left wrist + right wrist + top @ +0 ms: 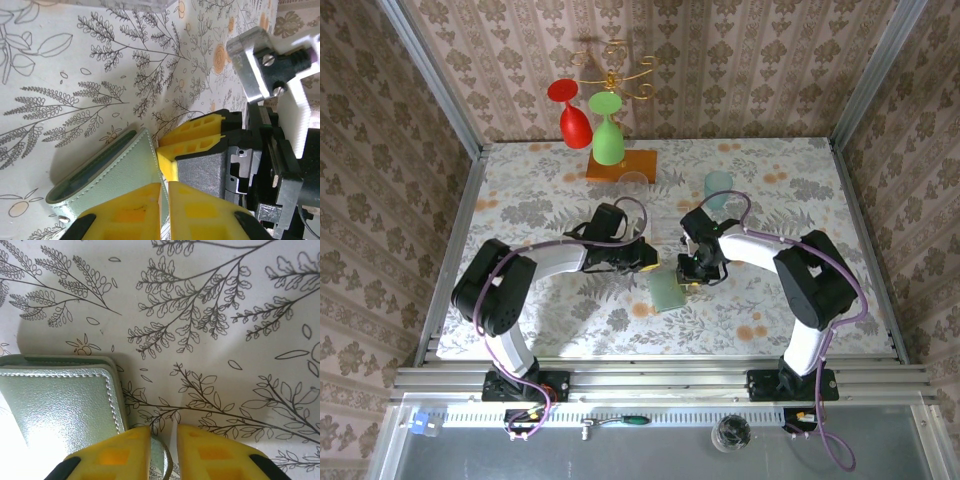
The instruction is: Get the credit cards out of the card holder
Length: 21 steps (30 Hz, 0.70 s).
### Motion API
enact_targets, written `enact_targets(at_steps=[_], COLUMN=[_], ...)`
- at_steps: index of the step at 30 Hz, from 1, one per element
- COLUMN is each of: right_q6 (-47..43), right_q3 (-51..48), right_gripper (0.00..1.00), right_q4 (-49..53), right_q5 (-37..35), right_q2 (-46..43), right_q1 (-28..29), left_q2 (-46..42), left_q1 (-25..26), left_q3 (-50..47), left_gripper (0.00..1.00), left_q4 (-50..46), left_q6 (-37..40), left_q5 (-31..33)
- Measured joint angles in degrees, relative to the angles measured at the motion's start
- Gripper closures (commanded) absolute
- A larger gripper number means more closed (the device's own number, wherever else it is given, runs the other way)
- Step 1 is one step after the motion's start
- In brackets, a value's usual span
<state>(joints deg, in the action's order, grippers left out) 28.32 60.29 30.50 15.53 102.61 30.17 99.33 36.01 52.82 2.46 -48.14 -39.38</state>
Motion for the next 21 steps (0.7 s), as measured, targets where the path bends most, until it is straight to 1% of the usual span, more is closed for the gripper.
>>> enact_targets(at_steps=[4,9,13,14,16,18,21], right_q6=[-0.1,0.2,0.3,0.3,0.3,0.3,0.4], right_q3=[0.1,0.1,0.1,0.1,0.1,0.1,0.5], right_gripper=[0.83,0.83,0.81,0.81,0.81,0.8,0.78], right_q4=[0.0,0.2,0.7,0.9,1.4,1.7,2.4], right_q5=[0.7,2.1,3.3,3.4,3.5,3.6,3.6], right_q2=[0.3,0.3,0.3,0.3,0.3,0.3,0.3], right_q1=[0.1,0.2,0.4,0.5,0.5,0.6,0.7], left_q2=[-3.2,-9.2,-14.4,-15.4,-17.9,-20.0,-23.0], left_q1=[-0.8,-2.4,-3.3,-3.5,-4.3,-5.4,-8.0], left_q3=[0.0,0.0,0.0,0.0,0.0,0.0,0.0], left_gripper=[0.84,0.75,0.73,0.71,0.63,0.61,0.55], left_q4=[-2.3,-4.4,-5.9,-6.2,-6.7,-6.8,-6.4], left_q6=[1.6,4.4,8.0,8.8,10.9,12.4,14.1], left_q5=[5.0,12.5,19.2,20.5,23.6,25.9,28.1])
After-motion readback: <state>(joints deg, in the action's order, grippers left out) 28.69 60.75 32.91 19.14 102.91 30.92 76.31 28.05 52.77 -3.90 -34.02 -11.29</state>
